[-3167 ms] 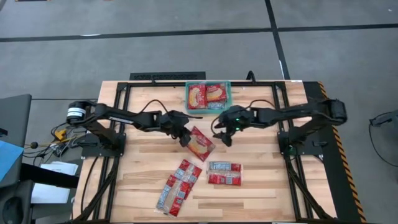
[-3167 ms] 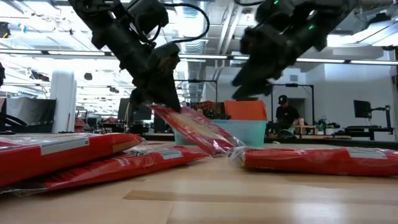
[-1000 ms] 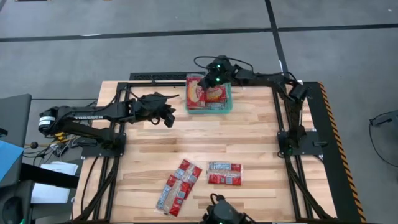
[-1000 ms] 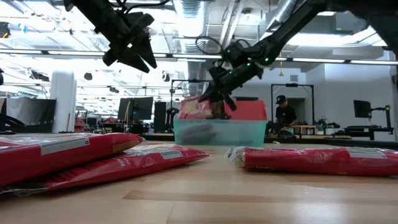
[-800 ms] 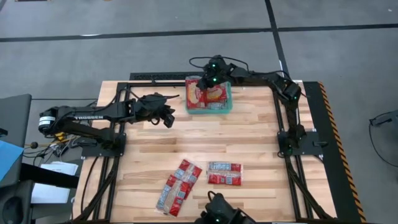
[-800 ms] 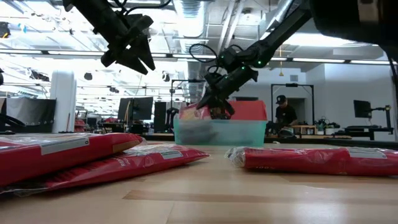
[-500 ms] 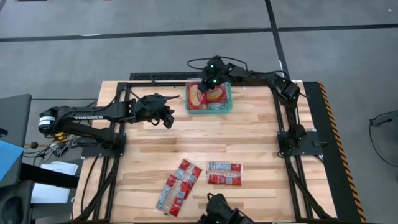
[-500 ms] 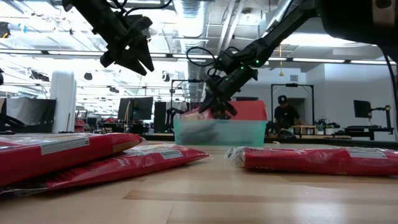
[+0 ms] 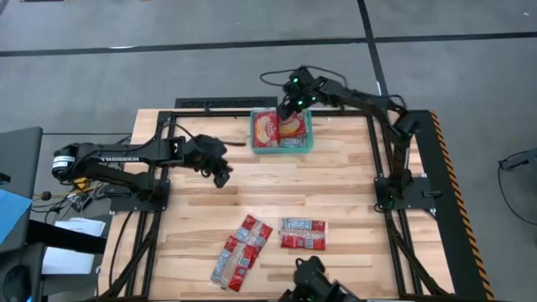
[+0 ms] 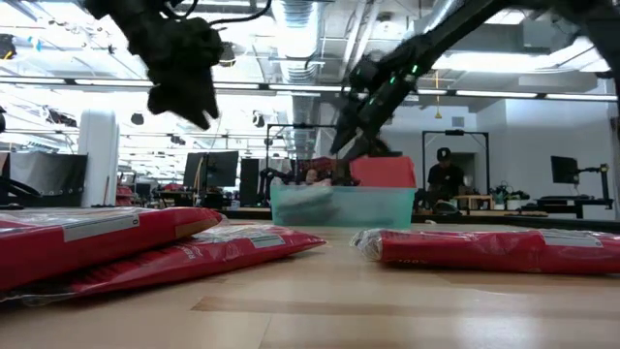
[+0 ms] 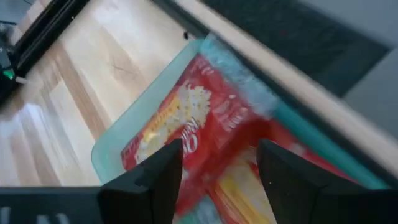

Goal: Sort popcorn bags into baskets
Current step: Put the bottom red popcorn bag into the green bin

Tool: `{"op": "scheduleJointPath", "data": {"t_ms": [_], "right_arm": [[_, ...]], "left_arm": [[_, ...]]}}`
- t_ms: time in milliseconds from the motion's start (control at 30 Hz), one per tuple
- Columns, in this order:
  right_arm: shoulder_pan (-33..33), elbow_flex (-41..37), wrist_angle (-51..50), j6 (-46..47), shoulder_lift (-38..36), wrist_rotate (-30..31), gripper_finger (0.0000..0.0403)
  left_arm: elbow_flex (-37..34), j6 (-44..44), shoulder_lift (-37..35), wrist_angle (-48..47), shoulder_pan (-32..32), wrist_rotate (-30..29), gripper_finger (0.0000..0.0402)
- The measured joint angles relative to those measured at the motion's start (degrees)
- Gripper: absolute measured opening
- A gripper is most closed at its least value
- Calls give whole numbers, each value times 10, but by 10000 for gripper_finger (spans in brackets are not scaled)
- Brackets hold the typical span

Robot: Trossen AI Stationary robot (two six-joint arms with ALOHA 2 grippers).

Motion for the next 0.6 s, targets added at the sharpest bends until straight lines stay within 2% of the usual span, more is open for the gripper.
{"op": "scheduleJointPath", "data": {"t_ms": [133,300,467,600], "right_arm": [[3,0,-69,-60,-77,49,208],[18,0,-136,-100,-164,72,190],[31,0,-185,-113,-232,72,179],[42,0,-219,-119,-273,72,176]], "left_arm": [[-3,-49,0,-47,-60,44,205],[-40,-183,2,4,-179,39,230],[-64,-338,41,51,-295,-48,237],[-63,-434,100,78,-358,-94,238]]}}
